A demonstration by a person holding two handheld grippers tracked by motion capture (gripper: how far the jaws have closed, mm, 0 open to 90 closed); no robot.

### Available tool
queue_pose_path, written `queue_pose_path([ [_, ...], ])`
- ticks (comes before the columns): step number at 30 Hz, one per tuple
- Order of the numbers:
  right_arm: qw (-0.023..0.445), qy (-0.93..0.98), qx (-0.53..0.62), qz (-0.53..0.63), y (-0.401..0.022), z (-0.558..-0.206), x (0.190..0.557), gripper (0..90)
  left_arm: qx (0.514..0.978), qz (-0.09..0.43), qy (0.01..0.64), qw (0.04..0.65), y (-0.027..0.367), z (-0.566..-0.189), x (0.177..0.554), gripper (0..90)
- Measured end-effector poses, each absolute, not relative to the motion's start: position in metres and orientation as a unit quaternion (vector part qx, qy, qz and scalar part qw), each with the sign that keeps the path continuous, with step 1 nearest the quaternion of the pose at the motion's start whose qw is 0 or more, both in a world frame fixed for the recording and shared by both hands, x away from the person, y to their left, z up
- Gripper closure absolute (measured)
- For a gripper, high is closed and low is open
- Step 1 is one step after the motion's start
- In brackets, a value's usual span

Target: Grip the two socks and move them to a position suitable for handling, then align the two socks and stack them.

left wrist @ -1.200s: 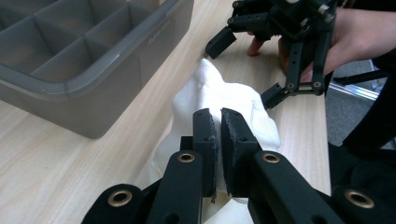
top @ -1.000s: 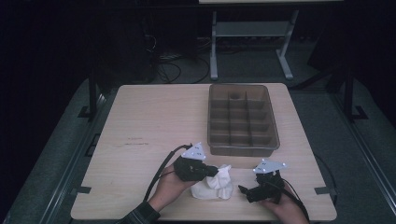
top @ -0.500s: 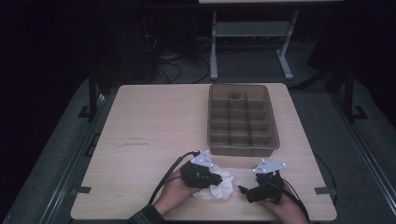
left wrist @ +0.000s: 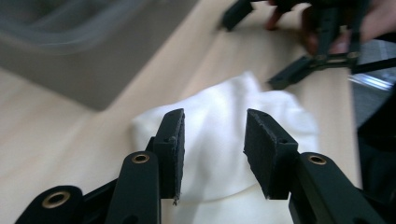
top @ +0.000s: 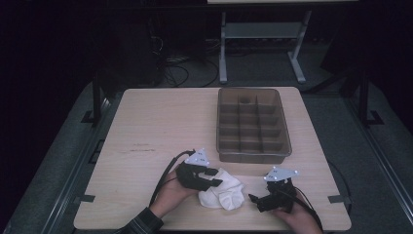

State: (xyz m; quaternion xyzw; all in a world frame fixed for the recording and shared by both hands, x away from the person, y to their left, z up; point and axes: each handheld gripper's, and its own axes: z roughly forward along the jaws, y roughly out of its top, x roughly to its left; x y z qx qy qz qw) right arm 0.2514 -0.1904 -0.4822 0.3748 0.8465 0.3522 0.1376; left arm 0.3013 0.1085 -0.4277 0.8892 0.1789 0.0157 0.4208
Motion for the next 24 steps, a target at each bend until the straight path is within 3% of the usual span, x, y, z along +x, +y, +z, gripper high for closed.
queue_pose_path([
  [11, 0.140, 0.847, 0.376, 0.350, -0.192, -0.482, 0.249, 0.0, 0.882, 0.020, 0.212, 0.420, 0.115, -0.438, 0.332, 57.4],
  [21, 0.138, 0.847, 0.381, 0.344, -0.194, -0.481, 0.245, 0.0, 0.894, 0.008, 0.203, 0.399, 0.097, -0.450, 0.332, 60.6],
  [24, 0.120, 0.851, 0.384, 0.338, -0.194, -0.473, 0.243, 15.0, 0.896, 0.009, 0.202, 0.396, 0.095, -0.452, 0.331, 62.4],
])
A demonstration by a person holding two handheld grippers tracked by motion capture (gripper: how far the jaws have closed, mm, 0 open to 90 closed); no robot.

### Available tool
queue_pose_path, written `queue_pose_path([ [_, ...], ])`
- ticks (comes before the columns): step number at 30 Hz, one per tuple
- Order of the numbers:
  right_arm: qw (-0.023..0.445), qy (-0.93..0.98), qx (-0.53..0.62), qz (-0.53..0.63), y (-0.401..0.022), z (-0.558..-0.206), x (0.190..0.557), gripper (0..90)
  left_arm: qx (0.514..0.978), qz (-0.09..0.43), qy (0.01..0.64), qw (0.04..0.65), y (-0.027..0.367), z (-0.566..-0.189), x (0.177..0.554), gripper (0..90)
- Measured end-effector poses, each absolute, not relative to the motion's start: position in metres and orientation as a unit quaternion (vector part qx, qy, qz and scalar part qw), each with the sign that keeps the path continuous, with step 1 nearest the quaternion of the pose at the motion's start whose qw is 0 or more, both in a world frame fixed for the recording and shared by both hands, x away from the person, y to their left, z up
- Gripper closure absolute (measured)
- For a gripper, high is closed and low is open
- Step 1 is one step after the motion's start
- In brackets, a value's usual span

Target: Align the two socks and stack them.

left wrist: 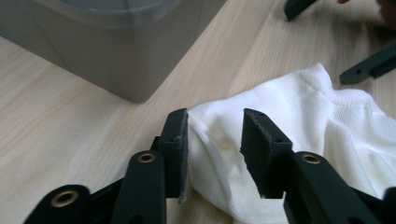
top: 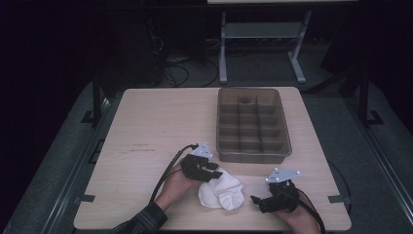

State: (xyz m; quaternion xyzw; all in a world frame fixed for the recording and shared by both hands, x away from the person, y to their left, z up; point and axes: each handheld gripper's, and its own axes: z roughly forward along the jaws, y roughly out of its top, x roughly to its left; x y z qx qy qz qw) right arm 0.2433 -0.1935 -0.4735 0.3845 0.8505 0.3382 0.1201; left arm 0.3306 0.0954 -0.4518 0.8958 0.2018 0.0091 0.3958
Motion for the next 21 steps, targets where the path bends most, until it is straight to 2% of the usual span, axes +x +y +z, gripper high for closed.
queue_pose_path([
  [2, 0.109, 0.847, 0.385, 0.351, -0.193, -0.468, 0.241, 17.2, 0.898, 0.009, 0.198, 0.394, 0.095, -0.452, 0.331, 62.9],
  [3, 0.102, 0.844, 0.385, 0.359, -0.192, -0.466, 0.240, 22.6, 0.899, 0.009, 0.198, 0.392, 0.095, -0.453, 0.331, 63.6],
  [11, 0.042, 0.839, 0.345, 0.418, -0.183, -0.456, 0.229, 48.1, 0.900, 0.010, 0.200, 0.387, 0.094, -0.457, 0.328, 67.6],
  [17, 0.007, 0.846, 0.331, 0.418, -0.175, -0.459, 0.229, 58.5, 0.901, 0.005, 0.202, 0.385, 0.097, -0.459, 0.329, 70.4],
  [21, -0.002, 0.849, 0.328, 0.415, -0.173, -0.460, 0.229, 62.4, 0.903, 0.004, 0.201, 0.381, 0.096, -0.460, 0.328, 72.1],
])
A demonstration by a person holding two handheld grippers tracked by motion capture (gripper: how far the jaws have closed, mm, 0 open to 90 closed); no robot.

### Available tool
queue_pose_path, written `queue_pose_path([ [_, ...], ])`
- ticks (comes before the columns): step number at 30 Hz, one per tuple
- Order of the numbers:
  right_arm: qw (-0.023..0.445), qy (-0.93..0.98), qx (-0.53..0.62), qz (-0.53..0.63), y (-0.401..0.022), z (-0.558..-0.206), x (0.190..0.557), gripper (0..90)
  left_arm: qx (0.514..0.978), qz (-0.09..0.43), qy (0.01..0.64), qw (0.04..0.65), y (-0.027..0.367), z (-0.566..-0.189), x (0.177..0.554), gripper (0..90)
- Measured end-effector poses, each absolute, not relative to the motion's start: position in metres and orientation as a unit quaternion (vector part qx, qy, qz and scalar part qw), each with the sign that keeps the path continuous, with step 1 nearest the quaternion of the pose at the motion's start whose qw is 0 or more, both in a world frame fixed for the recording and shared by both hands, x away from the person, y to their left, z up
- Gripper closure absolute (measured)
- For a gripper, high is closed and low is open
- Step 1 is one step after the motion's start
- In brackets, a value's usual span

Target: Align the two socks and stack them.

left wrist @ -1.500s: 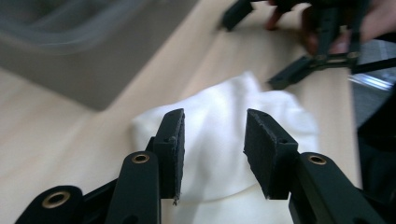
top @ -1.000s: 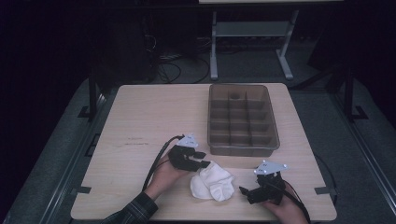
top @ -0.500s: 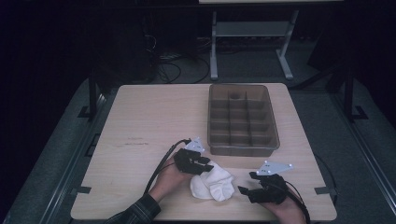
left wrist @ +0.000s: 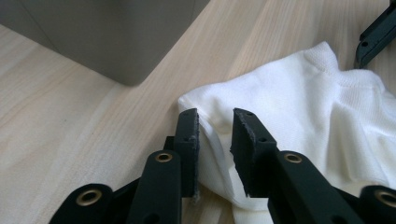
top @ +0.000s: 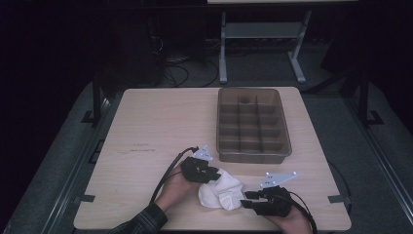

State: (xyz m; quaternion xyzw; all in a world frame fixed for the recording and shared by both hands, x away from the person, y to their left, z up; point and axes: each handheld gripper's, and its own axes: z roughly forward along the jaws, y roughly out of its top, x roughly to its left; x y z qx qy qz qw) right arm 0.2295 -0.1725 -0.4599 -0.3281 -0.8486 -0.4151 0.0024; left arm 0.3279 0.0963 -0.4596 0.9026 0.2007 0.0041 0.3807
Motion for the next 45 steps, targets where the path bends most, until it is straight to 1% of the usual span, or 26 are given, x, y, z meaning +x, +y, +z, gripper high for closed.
queue_pose_path([
  [4, 0.013, -0.853, -0.326, -0.408, -0.169, -0.463, 0.231, 70.1, 0.904, 0.003, 0.200, 0.379, 0.096, -0.460, 0.328, 77.9],
  [9, 0.014, -0.853, -0.325, -0.407, -0.171, -0.464, 0.231, 87.4, 0.904, 0.002, 0.199, 0.377, 0.096, -0.460, 0.328, 88.1],
  [14, 0.014, -0.851, -0.325, -0.411, -0.173, -0.461, 0.230, 88.2, 0.899, 0.004, 0.200, 0.390, 0.099, -0.453, 0.326, 88.6],
  [22, 0.015, -0.843, -0.329, -0.426, -0.179, -0.453, 0.230, 88.7, 0.890, 0.016, 0.198, 0.410, 0.114, -0.429, 0.314, 88.8],
  [29, 0.003, -0.846, -0.318, -0.429, -0.179, -0.444, 0.236, 89.1, 0.879, 0.013, 0.203, 0.431, 0.125, -0.416, 0.300, 88.8],
  [38, -0.027, -0.854, -0.305, -0.419, -0.173, -0.436, 0.249, 89.2, 0.867, 0.013, 0.215, 0.449, 0.142, -0.416, 0.282, 88.7],
  [45, -0.029, -0.860, -0.308, -0.407, -0.172, -0.441, 0.258, 89.0, 0.866, -0.002, 0.225, 0.447, 0.149, -0.423, 0.267, 88.7],
])
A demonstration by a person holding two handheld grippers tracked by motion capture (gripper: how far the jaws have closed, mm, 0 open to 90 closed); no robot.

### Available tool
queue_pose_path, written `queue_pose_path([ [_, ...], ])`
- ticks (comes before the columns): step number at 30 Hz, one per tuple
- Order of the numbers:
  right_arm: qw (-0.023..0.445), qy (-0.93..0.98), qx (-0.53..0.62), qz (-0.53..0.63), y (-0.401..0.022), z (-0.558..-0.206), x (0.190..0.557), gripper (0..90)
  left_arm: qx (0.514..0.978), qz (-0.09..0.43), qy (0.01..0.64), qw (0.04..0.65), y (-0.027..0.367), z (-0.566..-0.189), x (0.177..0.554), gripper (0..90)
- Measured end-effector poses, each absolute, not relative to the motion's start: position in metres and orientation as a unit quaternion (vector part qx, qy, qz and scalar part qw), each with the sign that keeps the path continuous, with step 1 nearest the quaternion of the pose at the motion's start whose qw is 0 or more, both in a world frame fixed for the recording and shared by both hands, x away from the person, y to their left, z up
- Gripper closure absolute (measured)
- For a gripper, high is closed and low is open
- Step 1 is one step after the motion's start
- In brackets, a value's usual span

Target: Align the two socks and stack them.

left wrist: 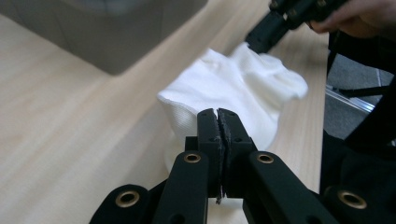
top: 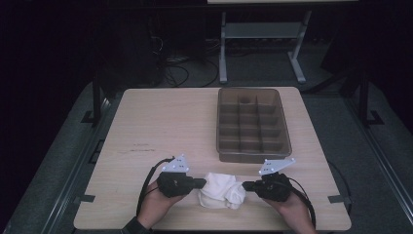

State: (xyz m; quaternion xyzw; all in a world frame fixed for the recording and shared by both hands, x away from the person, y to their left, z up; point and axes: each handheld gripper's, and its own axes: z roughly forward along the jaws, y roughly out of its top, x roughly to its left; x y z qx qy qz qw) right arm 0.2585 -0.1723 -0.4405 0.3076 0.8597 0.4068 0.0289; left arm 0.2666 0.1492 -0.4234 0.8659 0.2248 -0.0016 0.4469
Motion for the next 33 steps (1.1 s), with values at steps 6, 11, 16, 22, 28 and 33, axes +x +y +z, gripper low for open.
queue_pose_path([
  [6, 0.028, 0.866, 0.301, 0.398, -0.171, -0.445, 0.261, 88.9, 0.871, -0.004, 0.226, 0.436, 0.152, -0.430, 0.261, 88.7],
  [11, 0.021, 0.871, 0.308, 0.383, -0.167, -0.452, 0.262, 88.5, 0.874, -0.008, 0.232, 0.428, 0.154, -0.437, 0.260, 88.2],
  [16, 0.020, 0.871, 0.307, 0.384, -0.167, -0.455, 0.262, 79.5, 0.871, -0.009, 0.232, 0.433, 0.156, -0.436, 0.260, 78.9],
  [22, 0.026, 0.855, 0.312, 0.413, -0.175, -0.443, 0.258, 77.5, 0.862, 0.022, 0.228, 0.453, 0.162, -0.417, 0.254, 71.0],
  [28, 0.012, 0.850, 0.301, 0.431, -0.162, -0.436, 0.246, 84.9, 0.865, 0.023, 0.214, 0.453, 0.156, -0.409, 0.258, 85.1],
  [33, 0.004, 0.858, 0.291, 0.424, -0.149, -0.440, 0.243, 87.9, 0.875, 0.015, 0.199, 0.442, 0.139, -0.412, 0.266, 90.0],
])
